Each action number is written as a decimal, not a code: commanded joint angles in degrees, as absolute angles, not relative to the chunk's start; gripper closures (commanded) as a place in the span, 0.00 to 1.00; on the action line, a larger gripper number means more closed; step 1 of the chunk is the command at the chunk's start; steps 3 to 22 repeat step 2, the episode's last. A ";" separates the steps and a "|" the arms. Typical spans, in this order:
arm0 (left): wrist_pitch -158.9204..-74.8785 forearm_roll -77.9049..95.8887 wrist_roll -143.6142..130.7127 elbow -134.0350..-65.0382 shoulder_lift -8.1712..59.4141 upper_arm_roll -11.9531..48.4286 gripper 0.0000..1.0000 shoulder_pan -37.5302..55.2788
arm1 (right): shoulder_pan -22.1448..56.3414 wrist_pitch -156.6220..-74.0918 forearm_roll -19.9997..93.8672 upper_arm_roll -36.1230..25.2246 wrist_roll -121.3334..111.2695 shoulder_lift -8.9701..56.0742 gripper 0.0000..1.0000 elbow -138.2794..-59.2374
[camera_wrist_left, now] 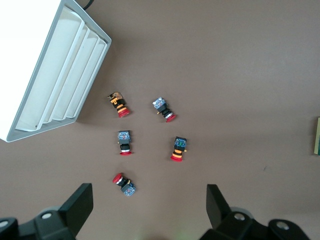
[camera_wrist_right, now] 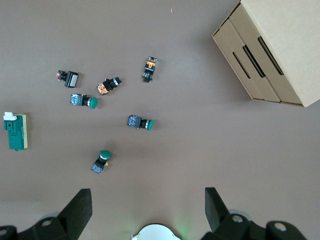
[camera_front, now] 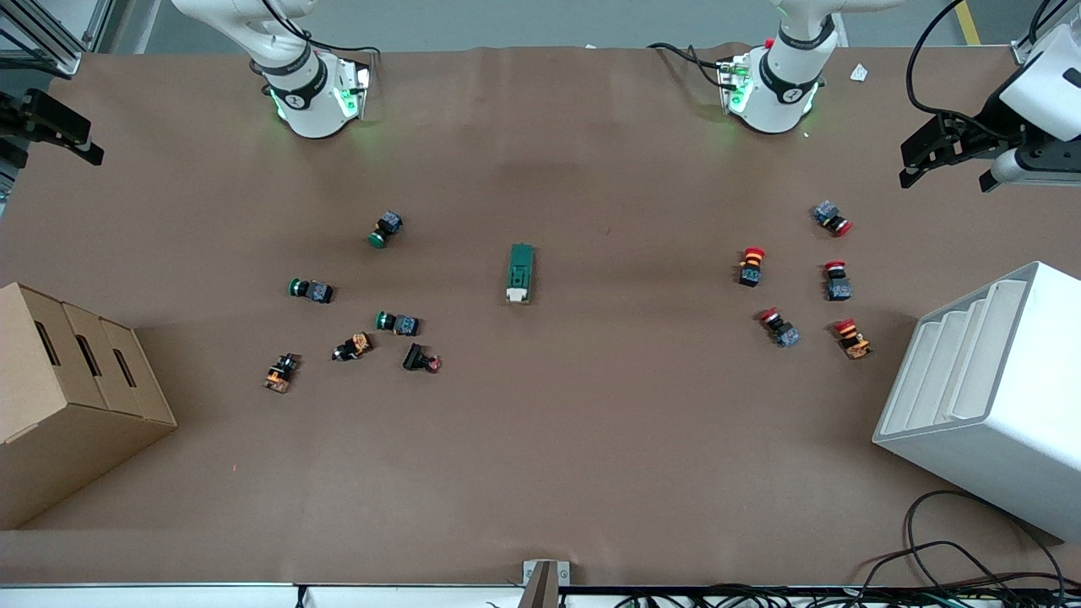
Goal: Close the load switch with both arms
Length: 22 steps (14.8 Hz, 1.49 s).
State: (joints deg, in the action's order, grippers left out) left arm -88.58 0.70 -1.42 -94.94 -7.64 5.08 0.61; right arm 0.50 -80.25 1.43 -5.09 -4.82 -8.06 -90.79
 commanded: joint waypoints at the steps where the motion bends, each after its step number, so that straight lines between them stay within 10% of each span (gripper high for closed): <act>1: -88.95 1.23 -0.26 -94.57 -7.74 5.01 0.00 0.62 | 0.88 -78.58 1.05 -5.10 -4.13 -5.19 0.00 -87.19; 22: -88.77 1.49 -0.35 -93.87 -7.47 5.01 0.00 0.62 | 0.79 -78.57 1.40 -5.10 -4.13 -5.10 0.00 -87.10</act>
